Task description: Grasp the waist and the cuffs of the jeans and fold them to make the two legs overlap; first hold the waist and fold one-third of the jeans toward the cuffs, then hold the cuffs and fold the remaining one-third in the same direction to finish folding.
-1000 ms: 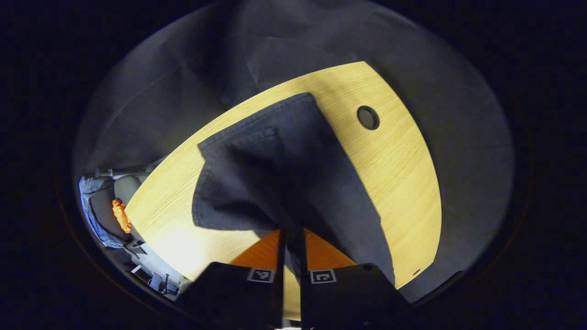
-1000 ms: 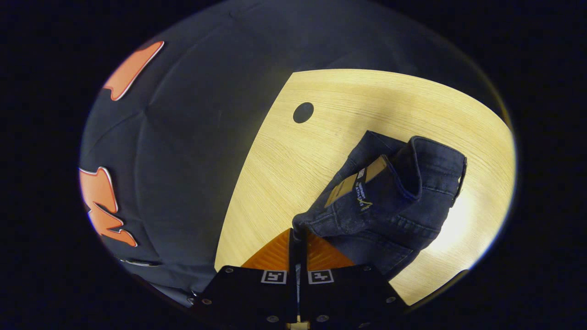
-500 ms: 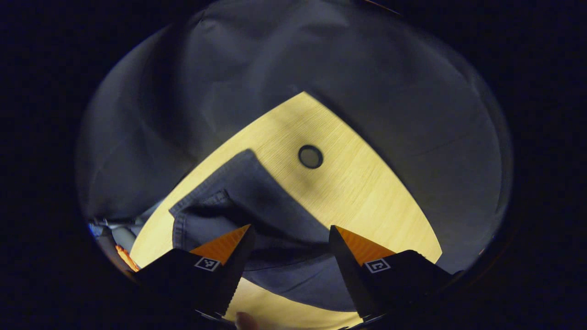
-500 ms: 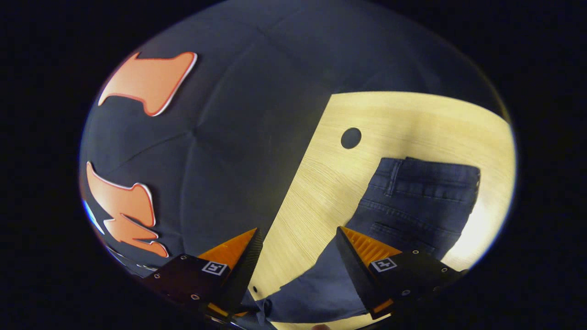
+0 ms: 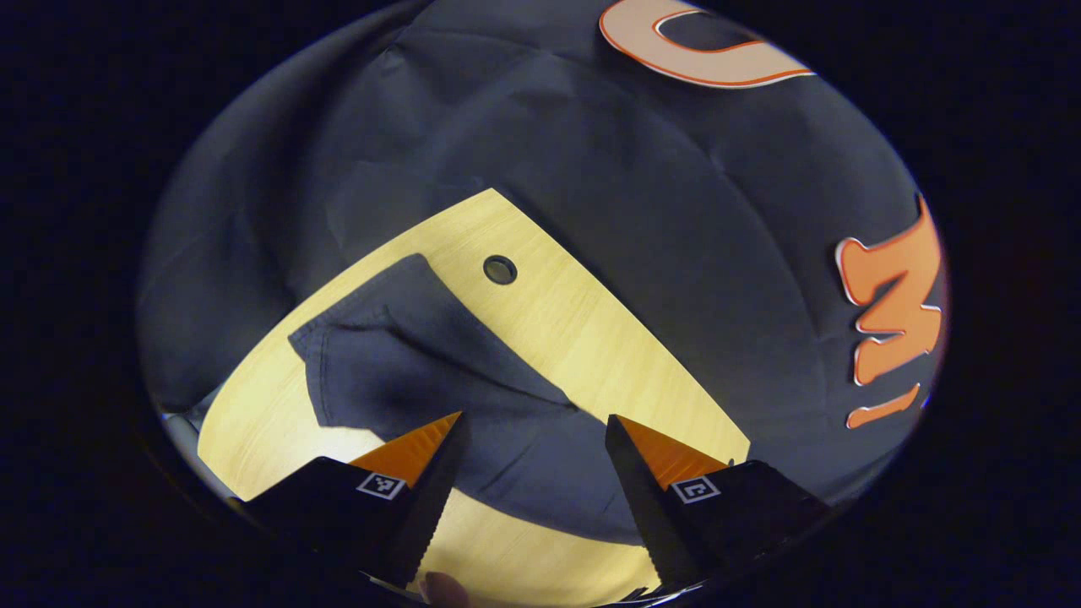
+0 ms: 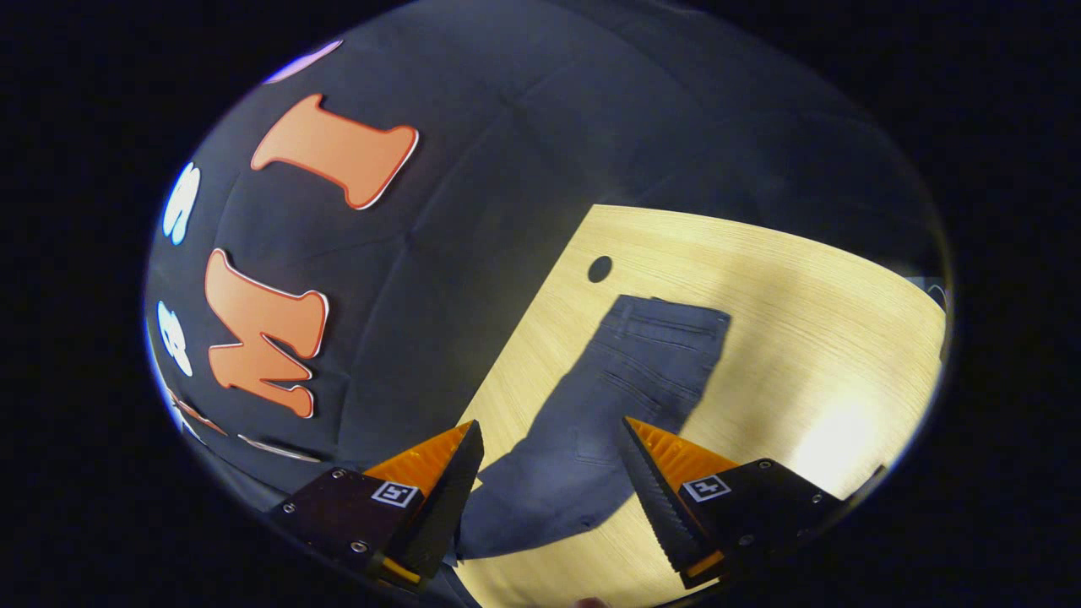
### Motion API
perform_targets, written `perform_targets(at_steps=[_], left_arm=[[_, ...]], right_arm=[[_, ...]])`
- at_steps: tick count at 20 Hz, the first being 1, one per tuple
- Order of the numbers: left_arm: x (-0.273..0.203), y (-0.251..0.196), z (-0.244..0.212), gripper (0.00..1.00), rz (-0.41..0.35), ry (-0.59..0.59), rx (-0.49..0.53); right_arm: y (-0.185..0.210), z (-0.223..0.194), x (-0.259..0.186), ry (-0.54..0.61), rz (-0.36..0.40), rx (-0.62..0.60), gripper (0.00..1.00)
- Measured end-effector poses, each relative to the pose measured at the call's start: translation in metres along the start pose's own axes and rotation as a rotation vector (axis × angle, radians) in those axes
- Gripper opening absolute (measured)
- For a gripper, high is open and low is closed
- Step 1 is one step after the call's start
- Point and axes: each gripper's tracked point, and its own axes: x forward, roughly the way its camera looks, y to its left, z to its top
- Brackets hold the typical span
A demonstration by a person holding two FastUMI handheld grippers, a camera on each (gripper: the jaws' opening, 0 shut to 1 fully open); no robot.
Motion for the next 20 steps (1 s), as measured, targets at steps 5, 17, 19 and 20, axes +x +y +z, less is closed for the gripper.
perform_targets(at_steps=[5,17,19,20], left_arm=[[-0.048,0.008,-0.056,0.98,-0.069,-0.102,0.069],[-0.110,0.010,-0.109,0.98,-0.084,-0.226,0.017],[-0.116,0.016,-0.109,0.98,-0.076,-0.245,-0.001],[-0.119,0.018,-0.110,0.98,-0.066,-0.251,-0.009]], right_arm=[[-0.074,-0.016,0.003,0.004,-0.078,0.075,0.98],[-0.097,-0.018,0.108,0.067,-0.096,0.203,0.98],[-0.095,0.001,0.117,0.013,-0.094,0.256,0.96],[-0.095,0.008,0.123,-0.010,-0.088,0.277,0.95]])
